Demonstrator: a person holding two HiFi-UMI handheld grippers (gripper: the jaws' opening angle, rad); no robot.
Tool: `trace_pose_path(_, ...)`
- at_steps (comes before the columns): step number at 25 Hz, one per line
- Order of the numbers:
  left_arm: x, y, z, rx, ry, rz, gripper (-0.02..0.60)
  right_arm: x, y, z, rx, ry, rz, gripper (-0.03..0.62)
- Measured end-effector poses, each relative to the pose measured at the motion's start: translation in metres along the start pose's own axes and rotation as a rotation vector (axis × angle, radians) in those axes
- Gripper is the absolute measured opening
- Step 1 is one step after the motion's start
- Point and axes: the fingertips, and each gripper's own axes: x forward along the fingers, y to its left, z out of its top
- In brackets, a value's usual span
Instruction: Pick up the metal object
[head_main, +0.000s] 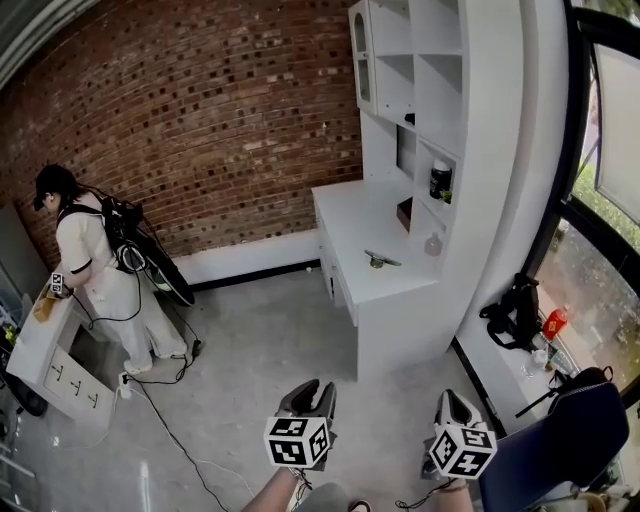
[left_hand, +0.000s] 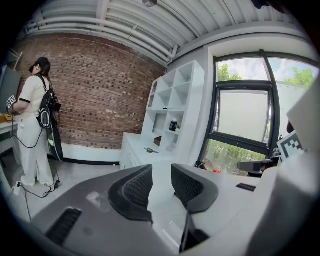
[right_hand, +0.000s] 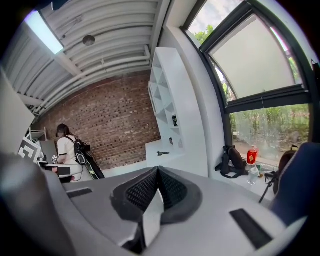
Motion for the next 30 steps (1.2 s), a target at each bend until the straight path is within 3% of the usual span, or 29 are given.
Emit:
trace_pose_path(11, 0.080, 0.033, 0.016, -0.006, 0.026, -0.038, 0.104, 0.073, 0.003, 0.013, -0.007, 0.029, -0.028, 0.000)
trace_pose_path(19, 0.149, 0.084, 0.066, 0.012, 0.019, -0.078, 0.104, 0.146, 0.027, 0.056, -0.008, -0.009, -0.069, 0.000)
trace_pose_path(30, 0.228, 0.144, 0.108, 0.041, 0.038, -0.136, 0.104, 0.228, 0.047, 0.078, 0.028, -0.008, -0.140, 0.000)
